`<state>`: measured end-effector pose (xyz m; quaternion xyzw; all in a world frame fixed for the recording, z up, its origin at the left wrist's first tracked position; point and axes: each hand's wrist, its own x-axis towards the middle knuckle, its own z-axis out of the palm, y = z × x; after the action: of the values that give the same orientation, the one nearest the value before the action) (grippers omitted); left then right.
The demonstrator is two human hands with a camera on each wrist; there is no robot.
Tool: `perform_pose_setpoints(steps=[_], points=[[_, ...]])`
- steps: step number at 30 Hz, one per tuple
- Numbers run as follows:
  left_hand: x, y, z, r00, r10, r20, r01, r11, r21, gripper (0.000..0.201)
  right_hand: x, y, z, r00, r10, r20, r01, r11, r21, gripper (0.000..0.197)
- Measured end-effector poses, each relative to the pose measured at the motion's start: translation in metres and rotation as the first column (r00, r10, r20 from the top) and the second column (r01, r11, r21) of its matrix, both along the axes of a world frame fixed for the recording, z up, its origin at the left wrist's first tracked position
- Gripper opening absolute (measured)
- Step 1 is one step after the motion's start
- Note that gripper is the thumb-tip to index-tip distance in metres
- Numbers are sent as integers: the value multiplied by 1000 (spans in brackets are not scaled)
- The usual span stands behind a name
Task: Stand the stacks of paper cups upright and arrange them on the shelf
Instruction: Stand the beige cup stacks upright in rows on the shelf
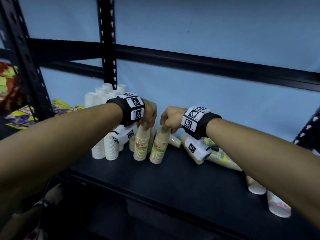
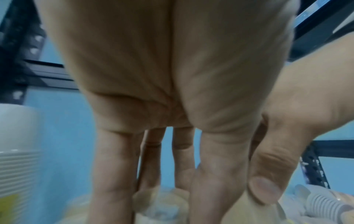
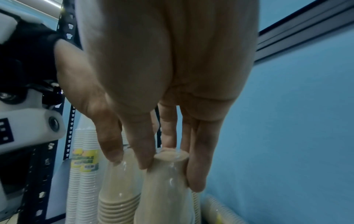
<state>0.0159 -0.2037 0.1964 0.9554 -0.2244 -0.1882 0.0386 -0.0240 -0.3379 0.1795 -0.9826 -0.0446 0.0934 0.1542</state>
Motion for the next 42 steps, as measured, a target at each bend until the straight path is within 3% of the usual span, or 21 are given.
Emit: perform_pose_setpoints(steps=[9, 18, 26, 33, 39, 42], points=[[4, 38, -14, 993, 103, 58, -101, 994, -45, 21, 21, 37, -24, 995, 54, 87, -52, 998, -24, 23], [15, 43, -27, 986, 104, 132, -97, 994, -57, 20, 33, 52, -33, 994, 37, 102, -35, 999, -22, 26], [24, 45, -29, 989, 61, 133, -64, 998, 20, 25, 39, 53, -34, 993, 54, 109, -57, 998, 22, 21], [36, 39, 0, 988, 15, 151, -15, 1000, -1, 41, 42, 29, -16, 990, 44, 137, -47, 999, 21, 31], [40, 11, 21, 975, 7, 221, 22, 991, -129, 41, 37, -18, 1, 982, -75, 171, 70, 997, 33, 27], [35, -14, 25, 955, -48, 293, 87, 989, -120, 42, 31, -44, 5, 971, -155, 182, 153, 988, 23, 27]])
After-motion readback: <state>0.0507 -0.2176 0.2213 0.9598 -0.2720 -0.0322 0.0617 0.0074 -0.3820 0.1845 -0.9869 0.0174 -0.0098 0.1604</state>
